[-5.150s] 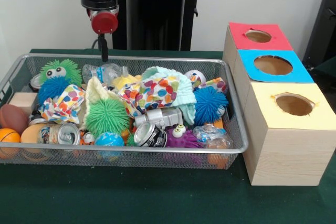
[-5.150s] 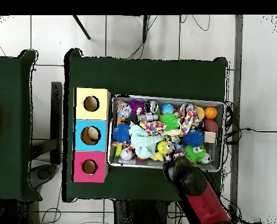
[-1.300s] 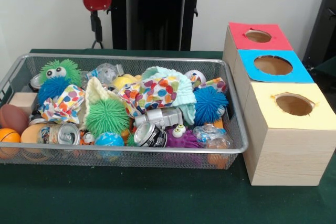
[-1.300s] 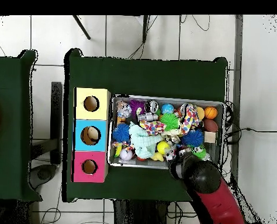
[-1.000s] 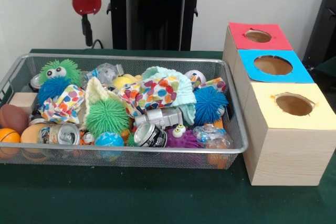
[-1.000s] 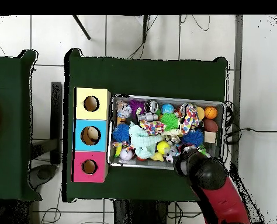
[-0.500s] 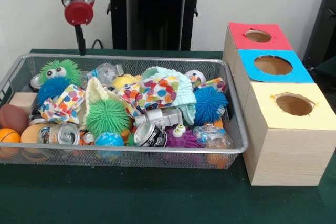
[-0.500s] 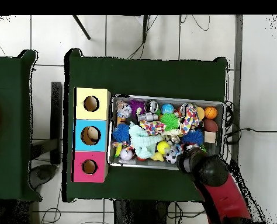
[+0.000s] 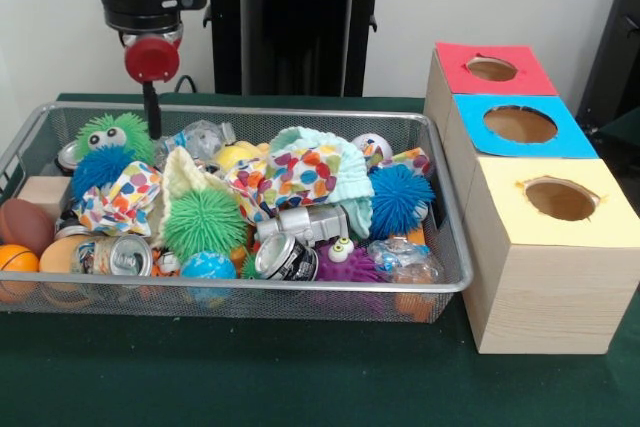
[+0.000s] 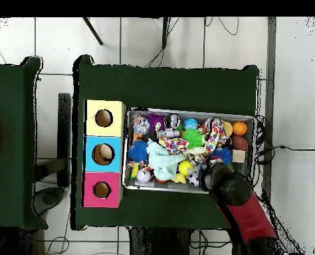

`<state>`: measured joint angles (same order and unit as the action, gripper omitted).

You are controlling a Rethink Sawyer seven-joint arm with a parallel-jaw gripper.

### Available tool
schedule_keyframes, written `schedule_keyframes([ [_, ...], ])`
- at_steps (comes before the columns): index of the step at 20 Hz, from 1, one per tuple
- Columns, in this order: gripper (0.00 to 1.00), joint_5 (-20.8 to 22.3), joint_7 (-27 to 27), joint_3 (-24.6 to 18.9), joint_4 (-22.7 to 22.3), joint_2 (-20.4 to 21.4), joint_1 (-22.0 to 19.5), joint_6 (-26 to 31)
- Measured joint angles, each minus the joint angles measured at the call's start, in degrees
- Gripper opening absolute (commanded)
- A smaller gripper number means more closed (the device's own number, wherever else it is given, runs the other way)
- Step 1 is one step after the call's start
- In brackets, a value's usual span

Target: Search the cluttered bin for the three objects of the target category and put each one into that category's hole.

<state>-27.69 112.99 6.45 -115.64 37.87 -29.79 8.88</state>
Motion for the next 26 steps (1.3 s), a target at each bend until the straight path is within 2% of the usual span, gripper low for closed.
schedule_keyframes([
  [7, 1.00, -0.04, 0.00, -0.94, -0.07, -0.57, 0.30, -0.27],
  [17, 1.00, -1.26, 0.00, -0.96, -0.24, 0.00, 4.55, -0.26],
  [26, 1.00, -1.71, 0.00, -0.94, -0.24, 0.06, 5.32, -0.26],
])
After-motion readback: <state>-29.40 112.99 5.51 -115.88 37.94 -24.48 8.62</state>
